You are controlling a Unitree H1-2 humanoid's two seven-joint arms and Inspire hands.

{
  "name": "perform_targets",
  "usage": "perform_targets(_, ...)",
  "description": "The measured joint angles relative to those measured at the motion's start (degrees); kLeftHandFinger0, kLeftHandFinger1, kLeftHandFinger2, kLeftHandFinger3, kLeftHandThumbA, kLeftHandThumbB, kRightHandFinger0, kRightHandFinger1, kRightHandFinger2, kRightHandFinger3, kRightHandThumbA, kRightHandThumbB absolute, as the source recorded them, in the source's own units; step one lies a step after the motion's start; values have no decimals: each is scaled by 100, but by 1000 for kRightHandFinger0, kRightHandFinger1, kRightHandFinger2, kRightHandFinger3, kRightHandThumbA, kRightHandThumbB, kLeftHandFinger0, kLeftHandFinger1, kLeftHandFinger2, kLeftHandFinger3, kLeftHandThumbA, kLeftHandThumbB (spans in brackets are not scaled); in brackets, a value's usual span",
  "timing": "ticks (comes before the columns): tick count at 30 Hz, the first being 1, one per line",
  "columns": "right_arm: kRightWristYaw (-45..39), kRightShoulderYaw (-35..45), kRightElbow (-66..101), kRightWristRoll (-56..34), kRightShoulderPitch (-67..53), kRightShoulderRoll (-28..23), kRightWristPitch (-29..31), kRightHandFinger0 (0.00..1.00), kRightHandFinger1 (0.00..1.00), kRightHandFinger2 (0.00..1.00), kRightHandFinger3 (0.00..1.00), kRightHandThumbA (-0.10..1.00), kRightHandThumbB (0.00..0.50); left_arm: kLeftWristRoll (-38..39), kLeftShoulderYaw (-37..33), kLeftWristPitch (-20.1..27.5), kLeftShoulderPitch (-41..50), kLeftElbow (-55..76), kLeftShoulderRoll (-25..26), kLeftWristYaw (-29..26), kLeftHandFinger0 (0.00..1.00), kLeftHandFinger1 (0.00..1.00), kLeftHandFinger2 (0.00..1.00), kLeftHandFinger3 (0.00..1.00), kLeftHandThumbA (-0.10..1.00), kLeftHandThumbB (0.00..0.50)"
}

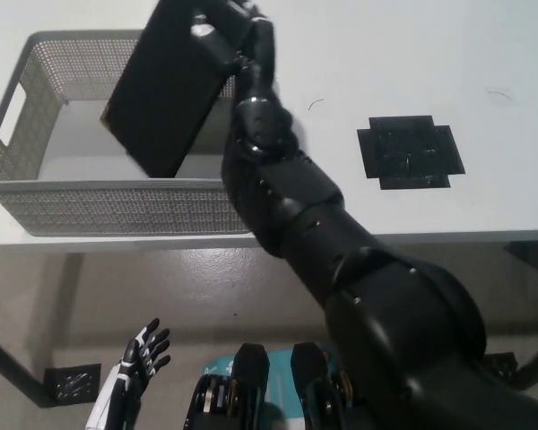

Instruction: A notebook is kept standing on the table on the right hand side and a container is kept on the left hand side and the robot uses its right hand to grab the notebook and places it in the container

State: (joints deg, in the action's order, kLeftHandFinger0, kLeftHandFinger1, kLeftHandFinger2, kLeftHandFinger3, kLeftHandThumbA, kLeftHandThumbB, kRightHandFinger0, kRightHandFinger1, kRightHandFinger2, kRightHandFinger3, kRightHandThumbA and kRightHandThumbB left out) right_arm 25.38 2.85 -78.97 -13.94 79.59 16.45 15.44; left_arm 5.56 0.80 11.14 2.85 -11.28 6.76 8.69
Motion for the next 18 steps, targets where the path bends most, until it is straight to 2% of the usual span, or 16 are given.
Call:
perform_targets(1,-87,-81,-6,35,-5,7,-3,713,890,1000,1000,616,437,-1,-5,-12,-3,0,0,0,1000,1000,1000,1000,1000,311)
perform_targets(2,-218,-203,-15,109,-12,14,-13,896,1000,1000,1000,671,477,-1,-16,-27,-6,0,0,0,1000,1000,1000,1000,1000,312)
perform_targets(3,-265,-228,-19,122,-16,16,-17,1000,1000,1000,1000,705,496,-1,-17,-30,-6,0,0,0,1000,1000,1000,1000,1000,312)
perform_targets(5,-523,-340,-24,174,-49,18,-21,1000,1000,1000,1000,754,477,-3,-22,-48,-5,0,1,0,1000,1000,1000,1000,1000,304)
perform_targets(7,-770,-451,-28,229,-78,3,-22,1000,1000,1000,1000,848,499,-4,-33,-62,-5,0,7,1,1000,1000,1000,1000,1000,302)
perform_targets(10,-1084,-595,-35,301,-102,-44,-38,1000,1000,1000,1000,917,500,-3,-45,-79,-6,0,13,5,1000,1000,1000,1000,1000,292)
perform_targets(18,-1730,-810,-23,566,-97,-202,-121,1000,1000,1000,1000,946,500,-23,-77,-126,-35,42,80,11,1000,1000,1000,1000,1000,297)
